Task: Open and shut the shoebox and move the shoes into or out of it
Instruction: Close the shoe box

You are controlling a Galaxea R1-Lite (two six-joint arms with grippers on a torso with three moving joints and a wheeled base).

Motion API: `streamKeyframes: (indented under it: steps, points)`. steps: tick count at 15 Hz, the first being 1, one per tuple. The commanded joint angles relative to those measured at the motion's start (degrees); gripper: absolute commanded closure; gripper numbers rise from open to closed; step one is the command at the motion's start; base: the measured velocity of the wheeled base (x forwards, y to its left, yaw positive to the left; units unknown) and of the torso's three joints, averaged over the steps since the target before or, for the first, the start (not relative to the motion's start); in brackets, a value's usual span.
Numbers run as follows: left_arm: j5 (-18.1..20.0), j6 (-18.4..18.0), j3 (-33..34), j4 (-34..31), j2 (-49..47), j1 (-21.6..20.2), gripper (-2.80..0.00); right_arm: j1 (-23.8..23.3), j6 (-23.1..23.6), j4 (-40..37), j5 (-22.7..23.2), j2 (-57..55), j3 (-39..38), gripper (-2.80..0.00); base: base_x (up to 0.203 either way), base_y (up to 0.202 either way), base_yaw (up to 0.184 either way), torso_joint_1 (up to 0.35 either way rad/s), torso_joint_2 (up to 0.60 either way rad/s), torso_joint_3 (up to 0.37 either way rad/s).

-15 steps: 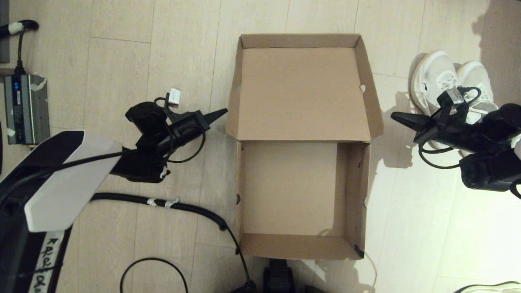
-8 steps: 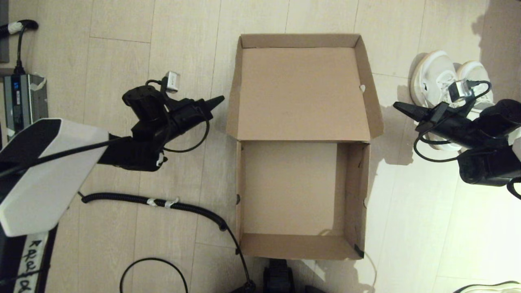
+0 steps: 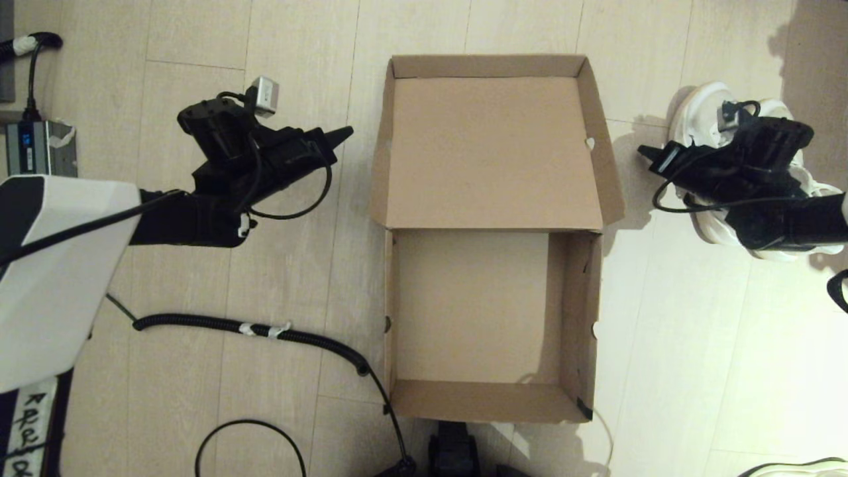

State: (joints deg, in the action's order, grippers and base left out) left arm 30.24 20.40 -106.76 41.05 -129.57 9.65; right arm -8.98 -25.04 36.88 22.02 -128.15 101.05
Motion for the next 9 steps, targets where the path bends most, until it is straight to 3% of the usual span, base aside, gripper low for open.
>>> streamKeyframes:
  steps: [1,2,4,9]
  points:
    - [-0.03,-0.64,-4.31,-3.19,-2.80,-0.69,0.00,1.08,5.01,-14.12,-4.24,1.06,8.32,0.00,0.000,0.000,0.000,0.000,0.00,0.000]
    - [-0.01,-1.41,-4.54,-4.08,-4.14,-0.94,0.00,2.62,7.83,-21.05,-6.87,1.30,11.80,0.00,0.000,0.000,0.000,0.000,0.00,0.000]
    - [-0.12,-2.43,-4.44,-2.24,-6.74,-1.03,0.00,7.73,9.22,-23.88,-8.52,1.88,12.74,0.00,0.000,0.000,0.000,0.000,0.00,0.000]
    - [-0.30,-2.04,-4.34,3.92,-6.58,0.32,0.00,9.01,2.87,-24.31,-8.28,3.96,12.64,0.00,0.000,0.000,0.000,0.000,0.00,0.000]
